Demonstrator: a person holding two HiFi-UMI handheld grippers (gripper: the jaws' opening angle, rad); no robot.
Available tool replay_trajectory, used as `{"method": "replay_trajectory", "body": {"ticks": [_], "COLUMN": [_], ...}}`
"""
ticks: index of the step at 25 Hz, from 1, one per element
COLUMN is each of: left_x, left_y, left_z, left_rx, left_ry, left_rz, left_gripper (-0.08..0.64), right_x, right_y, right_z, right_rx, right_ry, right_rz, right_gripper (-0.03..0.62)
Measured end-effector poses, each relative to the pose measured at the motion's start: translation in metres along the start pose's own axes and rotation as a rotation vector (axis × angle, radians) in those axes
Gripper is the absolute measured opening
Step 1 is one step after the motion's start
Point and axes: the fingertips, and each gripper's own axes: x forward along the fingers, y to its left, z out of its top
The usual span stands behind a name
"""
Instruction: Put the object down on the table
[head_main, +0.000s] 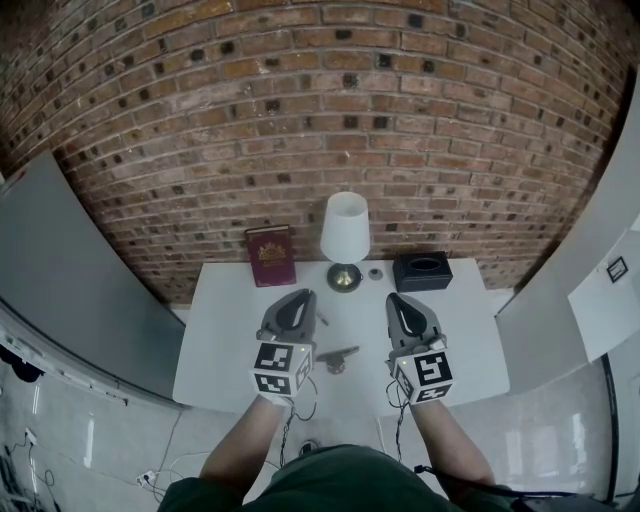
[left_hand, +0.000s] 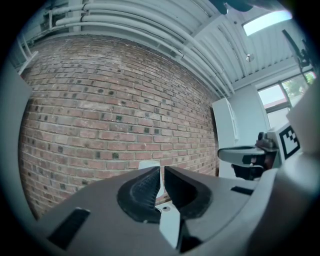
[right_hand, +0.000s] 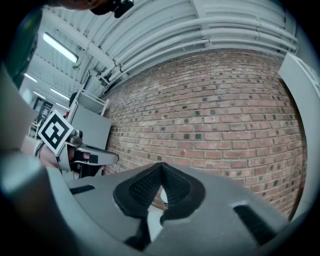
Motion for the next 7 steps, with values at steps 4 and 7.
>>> {"method": "replay_trajectory", "body": {"ticks": [4, 7], "left_x": [-0.0011, -0.0020], "left_y": [-0.0021, -0.0047], "left_z": [-0.0018, -0.0043], "left_rx": [0.002, 0.003], "left_ry": [0.004, 0.007], "left_rz": [0.001, 0.002], "left_gripper": [0.028, 0.028], "right_x": [-0.0018, -0.0040], "right_y": [0.0000, -0.0005], "right_z": [0.0000, -0.0005], "right_rx": [0.000, 0.002], "right_ry": [-0.002, -0.005], "right_rz": [0.001, 0.002], "right_gripper": [0.002, 0.002]}}
